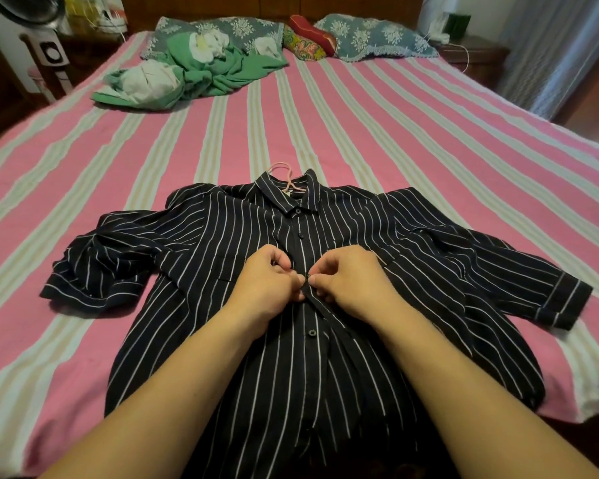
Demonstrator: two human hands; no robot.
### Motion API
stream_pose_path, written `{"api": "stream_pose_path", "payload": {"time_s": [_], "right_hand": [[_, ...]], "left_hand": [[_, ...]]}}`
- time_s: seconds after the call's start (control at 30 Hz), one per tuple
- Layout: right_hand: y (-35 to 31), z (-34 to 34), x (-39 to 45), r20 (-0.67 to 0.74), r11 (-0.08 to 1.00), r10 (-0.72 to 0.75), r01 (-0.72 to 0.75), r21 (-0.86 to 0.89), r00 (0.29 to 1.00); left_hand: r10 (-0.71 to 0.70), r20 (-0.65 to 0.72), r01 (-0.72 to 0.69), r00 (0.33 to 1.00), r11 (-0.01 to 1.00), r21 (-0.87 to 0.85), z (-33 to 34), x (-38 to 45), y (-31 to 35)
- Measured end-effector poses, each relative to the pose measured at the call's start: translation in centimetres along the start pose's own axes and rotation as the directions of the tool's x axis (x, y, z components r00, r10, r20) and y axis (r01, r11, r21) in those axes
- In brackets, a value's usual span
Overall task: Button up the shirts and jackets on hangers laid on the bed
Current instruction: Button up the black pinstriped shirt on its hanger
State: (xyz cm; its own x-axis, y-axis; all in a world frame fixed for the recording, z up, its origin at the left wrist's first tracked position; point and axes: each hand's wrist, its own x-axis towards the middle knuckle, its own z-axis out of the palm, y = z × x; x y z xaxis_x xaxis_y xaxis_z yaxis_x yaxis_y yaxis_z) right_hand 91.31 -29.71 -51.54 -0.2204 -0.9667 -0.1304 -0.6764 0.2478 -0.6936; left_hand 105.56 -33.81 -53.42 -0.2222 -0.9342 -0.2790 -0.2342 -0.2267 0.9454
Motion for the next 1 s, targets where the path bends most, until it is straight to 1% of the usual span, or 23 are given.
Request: {"api": "stream_pose_path", "payload": {"time_s": [0.03, 0.1, 0.13, 0.17, 0.23, 0.3, 0.37, 0.47, 0.57, 0.63, 0.67, 0.73, 0.77, 0.8, 0.87, 0.9, 0.97, 1.0], "right_hand": [[-0.3, 0.2, -0.4, -0.035, 0.987, -0.059, 0.053, -0.152, 0.998], [-1.0, 1.0, -1.5, -0.073, 0.893, -0.217, 0.168, -0.417, 0.974], [-1.2, 1.4, -2.0, -0.078, 0.848, -0.288, 0.217, -0.483, 0.954], [-1.3, 1.8, -2.2, -0.085, 0.824, -0.334, 0.247, -0.509, 0.939], [-1.0, 2.0, -2.1, -0.096, 0.81, -0.386, 0.288, -0.511, 0.917], [-0.6, 2.0, -1.6, -0.077, 0.801, -0.404, 0.312, -0.511, 0.911], [-0.3, 1.7, -1.0, -0.067, 0.828, -0.358, 0.283, -0.483, 0.931], [0.4, 0.9, 0.0, -0.023, 0.904, -0.228, 0.203, -0.377, 0.973], [1.0, 0.2, 1.1, 0.034, 0.921, -0.201, 0.2, -0.335, 0.979], [1.0, 0.1, 1.3, 0.042, 0.955, -0.139, 0.145, -0.257, 0.989], [1.0, 0.1, 1.4, 0.032, 0.97, -0.096, 0.101, -0.22, 0.995], [0.9, 0.5, 1.5, -0.01, 0.98, -0.039, 0.036, -0.194, 0.999], [0.8, 0.8, 1.5, -0.023, 0.98, -0.023, 0.018, -0.198, 0.999], [0.7, 1.0, 1.3, -0.03, 0.977, -0.021, 0.014, -0.211, 0.999], [0.4, 0.4, 0.4, -0.055, 0.971, -0.034, 0.02, -0.236, 0.998], [0.1, -0.4, -0.5, -0.074, 0.972, -0.039, 0.02, -0.235, 0.996], [-0.2, -2.7, -2.9, -0.096, 0.979, -0.069, 0.049, -0.197, 0.993], [-0.3, -3.8, -4.3, -0.093, 0.983, -0.084, 0.067, -0.17, 0.992]], "left_hand": [[0.042, -0.018, -0.041, 0.999, 0.996, 0.077, 0.1, -0.1, 0.0], [0.088, -0.039, -0.08, 0.995, 0.979, 0.187, 0.2, -0.4, 0.1], [0.086, -0.042, -0.076, 0.995, 0.976, 0.202, 0.2, -0.4, 0.2], [0.07, -0.038, -0.061, 0.997, 0.98, 0.188, 0.2, -0.4, 0.3], [0.02, -0.019, -0.018, 1.0, 0.994, 0.111, 0.0, -0.2, 0.4], [-0.015, -0.003, 0.015, 1.0, 0.998, 0.062, -0.2, -0.2, 0.5], [-0.037, 0.015, 0.037, 0.999, 0.999, 0.038, -0.3, -0.2, 0.5], [-0.04, 0.032, 0.04, 0.999, 0.999, 0.016, -0.4, -0.1, 0.3], [0.009, 0.043, -0.009, 0.999, 1.0, 0.0, -0.3, -0.2, 0.1], [0.063, 0.042, -0.066, 0.997, 0.996, 0.067, -0.2, -0.4, 0.0], [0.099, 0.033, -0.103, 0.995, 0.985, 0.137, -0.1, -0.5, -0.1], [0.169, 0.027, -0.168, 0.985, 0.927, 0.336, 0.0, -0.4, -0.1], [0.177, 0.053, -0.182, 0.983, 0.881, 0.437, 0.0, -0.7, 0.2], [0.164, 0.092, -0.188, 0.982, 0.84, 0.51, -0.1, -0.9, 0.7], [0.093, 0.161, -0.168, 0.983, 0.816, 0.552, -0.9, -1.9, 2.1], [0.072, 0.173, -0.161, 0.982, 0.796, 0.583, -1.7, -3.0, 3.1], [0.09, 0.194, -0.2, 0.977, 0.704, 0.681, -3.8, -5.6, 4.8], [0.09, 0.222, -0.223, 0.971, 0.677, 0.701, -4.8, -6.8, 5.0]]}}
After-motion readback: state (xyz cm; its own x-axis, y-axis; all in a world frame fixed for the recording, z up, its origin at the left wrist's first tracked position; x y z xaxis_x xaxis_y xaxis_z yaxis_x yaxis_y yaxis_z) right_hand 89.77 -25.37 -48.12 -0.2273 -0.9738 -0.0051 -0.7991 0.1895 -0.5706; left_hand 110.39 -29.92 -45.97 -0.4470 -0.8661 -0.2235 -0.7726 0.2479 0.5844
